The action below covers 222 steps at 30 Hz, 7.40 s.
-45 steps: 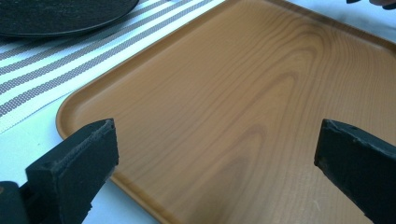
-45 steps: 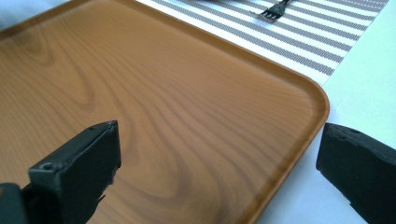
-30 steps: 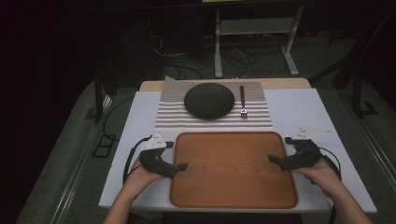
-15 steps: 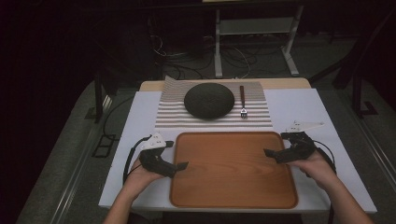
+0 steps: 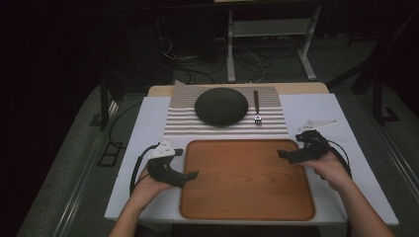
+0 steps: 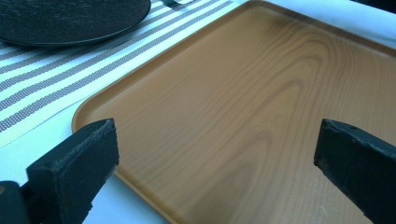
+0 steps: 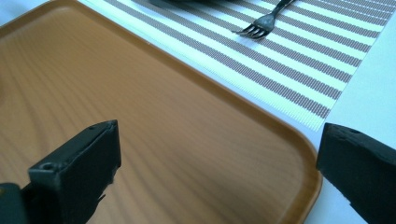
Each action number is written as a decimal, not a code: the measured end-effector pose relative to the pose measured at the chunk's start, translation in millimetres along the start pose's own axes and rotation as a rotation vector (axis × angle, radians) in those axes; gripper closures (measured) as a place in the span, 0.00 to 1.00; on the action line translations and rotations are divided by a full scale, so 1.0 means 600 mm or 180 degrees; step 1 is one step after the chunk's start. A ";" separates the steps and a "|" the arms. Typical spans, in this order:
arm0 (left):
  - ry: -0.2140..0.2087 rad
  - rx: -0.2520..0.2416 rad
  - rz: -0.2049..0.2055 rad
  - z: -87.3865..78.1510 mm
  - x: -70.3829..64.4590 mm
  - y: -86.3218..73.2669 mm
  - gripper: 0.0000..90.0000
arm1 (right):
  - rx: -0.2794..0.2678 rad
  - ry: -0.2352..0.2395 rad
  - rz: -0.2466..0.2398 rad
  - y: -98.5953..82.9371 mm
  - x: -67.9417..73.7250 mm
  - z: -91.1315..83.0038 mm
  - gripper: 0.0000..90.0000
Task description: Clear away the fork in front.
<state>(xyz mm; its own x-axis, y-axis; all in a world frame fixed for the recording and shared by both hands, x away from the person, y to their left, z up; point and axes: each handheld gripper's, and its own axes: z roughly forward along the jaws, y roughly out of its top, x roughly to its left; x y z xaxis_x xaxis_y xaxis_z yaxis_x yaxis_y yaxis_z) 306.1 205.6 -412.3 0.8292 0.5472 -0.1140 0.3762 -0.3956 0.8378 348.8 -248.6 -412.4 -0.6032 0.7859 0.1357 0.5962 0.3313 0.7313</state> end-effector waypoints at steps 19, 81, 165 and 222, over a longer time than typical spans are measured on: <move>-0.0001 0.0018 0.0020 0.001 0.000 -0.001 0.00 | 0.0067 -0.0098 0.0098 0.048 -0.026 0.042 0.00; -0.0026 -0.0042 0.0011 -0.001 0.001 0.000 0.00 | 0.0924 -0.0534 0.0514 0.252 -0.113 0.246 0.52; -0.0012 -0.0023 0.0023 0.004 0.002 -0.001 0.00 | 0.0611 -0.0121 0.0455 0.232 -0.104 0.141 0.85; -0.0355 -0.0347 0.0028 0.127 -0.040 0.147 0.06 | -0.0299 0.0914 -0.0229 0.051 0.111 0.010 0.85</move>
<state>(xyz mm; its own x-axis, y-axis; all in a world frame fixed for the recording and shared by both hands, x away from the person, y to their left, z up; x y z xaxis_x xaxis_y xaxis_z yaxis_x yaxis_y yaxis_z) 351.1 101.4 -376.7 0.8753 0.4564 -0.1599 0.3268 -0.3143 0.8913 330.1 -183.3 -385.3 -0.7750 0.5782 0.2550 0.5032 0.3205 0.8025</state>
